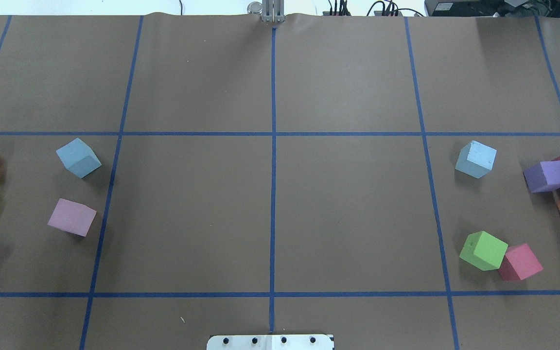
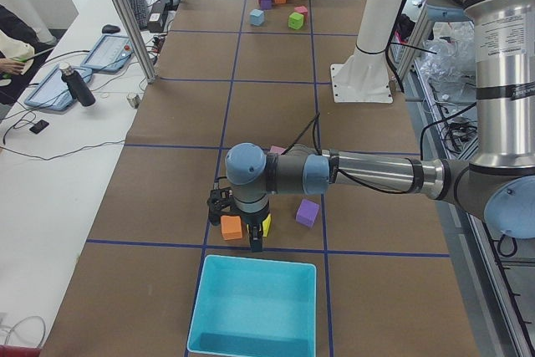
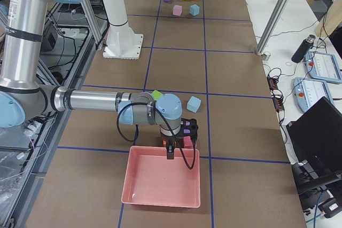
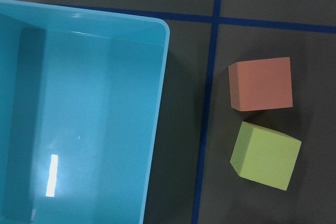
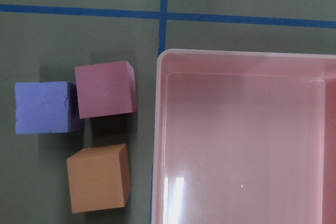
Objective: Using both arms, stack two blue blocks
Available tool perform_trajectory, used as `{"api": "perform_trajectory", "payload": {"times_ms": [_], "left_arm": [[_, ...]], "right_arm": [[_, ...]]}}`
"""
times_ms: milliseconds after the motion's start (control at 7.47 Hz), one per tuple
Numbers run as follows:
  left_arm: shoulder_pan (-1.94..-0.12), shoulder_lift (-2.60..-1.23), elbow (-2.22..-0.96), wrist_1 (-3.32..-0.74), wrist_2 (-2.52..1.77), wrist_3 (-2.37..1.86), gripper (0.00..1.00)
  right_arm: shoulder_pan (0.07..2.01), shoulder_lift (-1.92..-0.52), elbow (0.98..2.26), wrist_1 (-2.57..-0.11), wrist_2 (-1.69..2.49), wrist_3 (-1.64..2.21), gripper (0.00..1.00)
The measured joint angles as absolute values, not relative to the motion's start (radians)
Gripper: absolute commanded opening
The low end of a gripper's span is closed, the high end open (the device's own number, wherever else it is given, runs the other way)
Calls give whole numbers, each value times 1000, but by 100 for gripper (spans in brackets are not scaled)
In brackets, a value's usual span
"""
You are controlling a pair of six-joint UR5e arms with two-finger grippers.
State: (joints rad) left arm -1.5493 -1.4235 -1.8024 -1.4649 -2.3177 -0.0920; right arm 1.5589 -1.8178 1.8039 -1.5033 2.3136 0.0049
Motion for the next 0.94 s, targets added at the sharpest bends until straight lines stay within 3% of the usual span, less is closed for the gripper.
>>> {"api": "perform_trajectory", "payload": {"times_ms": [669, 937], "left_arm": [[-1549, -1459, -1854, -1559, -2317, -92, 98], [-1547, -1490, -1783, -1668, -2322, -95, 98]], "right_arm": [[1534, -1801, 1821, -1424, 2327, 57, 100], [1432, -1735, 1830, -1382, 2332, 285, 100]]}}
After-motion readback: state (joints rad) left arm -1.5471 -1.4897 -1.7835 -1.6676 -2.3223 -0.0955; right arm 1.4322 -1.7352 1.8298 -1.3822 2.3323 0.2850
